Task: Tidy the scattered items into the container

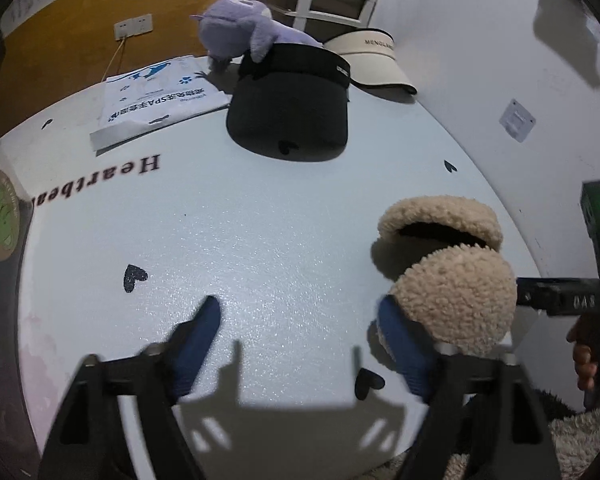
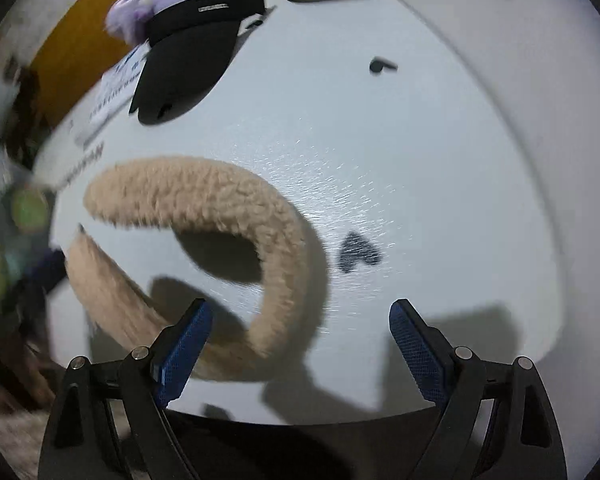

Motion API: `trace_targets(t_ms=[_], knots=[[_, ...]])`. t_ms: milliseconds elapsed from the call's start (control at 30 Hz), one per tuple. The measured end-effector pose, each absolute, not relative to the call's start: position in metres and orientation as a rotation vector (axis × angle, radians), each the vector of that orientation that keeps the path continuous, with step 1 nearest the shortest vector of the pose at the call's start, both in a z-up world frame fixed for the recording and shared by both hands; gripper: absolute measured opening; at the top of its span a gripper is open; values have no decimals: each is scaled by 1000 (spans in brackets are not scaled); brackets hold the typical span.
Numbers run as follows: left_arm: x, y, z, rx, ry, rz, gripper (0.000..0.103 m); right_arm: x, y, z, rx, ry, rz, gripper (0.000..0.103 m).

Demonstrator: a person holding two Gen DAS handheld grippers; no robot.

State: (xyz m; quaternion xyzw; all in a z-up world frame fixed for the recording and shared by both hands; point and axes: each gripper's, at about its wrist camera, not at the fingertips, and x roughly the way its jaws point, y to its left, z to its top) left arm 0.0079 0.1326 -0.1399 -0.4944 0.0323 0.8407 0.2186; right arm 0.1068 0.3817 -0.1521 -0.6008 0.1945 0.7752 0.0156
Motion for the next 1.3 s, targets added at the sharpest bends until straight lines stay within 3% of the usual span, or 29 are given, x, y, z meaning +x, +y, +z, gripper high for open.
trace_targets(t_ms=[167,333,367,467,633,900,1033,1167,1300], knots=[[7,132,-141,-1384,90,2297,84,96,379,-157,-1891,607,2408,87],[8,136,-139,-1367,75,2242,84,98,388,-174,-1889,747,2290,55],[9,138,-140,-1356,69,2207,84,97,389,-175,-1878,763,2275,55],[9,148,-144,-1341,67,2090,84,89,385,-173,-1872,684,2279,46],[-5,157,-158,-1353,18,1917,84,84,377,-174,-1903,497,2323,19],[-13,182,-162,-1294,112,1689,82,60,368,-174,-1986,255,2397,17],[-7,194,-160,-1252,165,1647,53,48,362,-176,-2041,151,2424,17],[1,195,-156,-1236,186,1648,39,42,365,-172,-2070,137,2451,17],[14,184,-127,-1137,233,1731,35,38,361,-148,-2052,148,2567,16]])
